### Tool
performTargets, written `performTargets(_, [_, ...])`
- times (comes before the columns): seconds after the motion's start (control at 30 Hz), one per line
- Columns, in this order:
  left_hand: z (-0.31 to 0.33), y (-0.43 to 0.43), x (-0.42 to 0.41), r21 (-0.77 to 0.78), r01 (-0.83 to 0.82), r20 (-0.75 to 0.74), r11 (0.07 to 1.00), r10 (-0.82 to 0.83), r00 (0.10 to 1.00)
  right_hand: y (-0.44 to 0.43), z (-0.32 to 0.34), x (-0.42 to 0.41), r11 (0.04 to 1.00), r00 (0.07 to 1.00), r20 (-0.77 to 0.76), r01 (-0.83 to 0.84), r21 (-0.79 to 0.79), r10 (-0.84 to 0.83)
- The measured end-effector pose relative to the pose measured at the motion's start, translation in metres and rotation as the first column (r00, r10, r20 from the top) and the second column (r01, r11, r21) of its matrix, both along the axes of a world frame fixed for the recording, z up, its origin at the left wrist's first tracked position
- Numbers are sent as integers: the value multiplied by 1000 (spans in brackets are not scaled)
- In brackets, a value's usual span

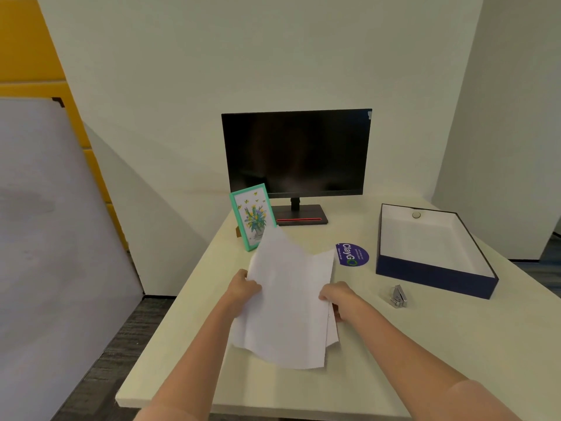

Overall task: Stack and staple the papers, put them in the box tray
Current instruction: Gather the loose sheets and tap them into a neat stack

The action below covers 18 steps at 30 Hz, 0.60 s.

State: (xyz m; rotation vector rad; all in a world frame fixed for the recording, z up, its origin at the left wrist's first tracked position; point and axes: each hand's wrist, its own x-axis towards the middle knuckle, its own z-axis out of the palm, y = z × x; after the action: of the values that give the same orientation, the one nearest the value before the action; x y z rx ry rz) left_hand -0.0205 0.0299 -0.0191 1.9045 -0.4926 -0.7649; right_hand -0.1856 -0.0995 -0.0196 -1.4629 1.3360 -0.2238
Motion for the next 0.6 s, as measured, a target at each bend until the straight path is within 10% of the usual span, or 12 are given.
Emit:
performTargets(0.27, [18, 26, -29, -380, 24, -157, 925, -90, 983, -8, 19, -33, 985, 926, 368, 23, 173, -86])
performTargets(0.6, [32, 40, -83, -494, -132, 305, 859, 313, 899, 31, 61, -74, 997, 755, 651, -38, -65, 71])
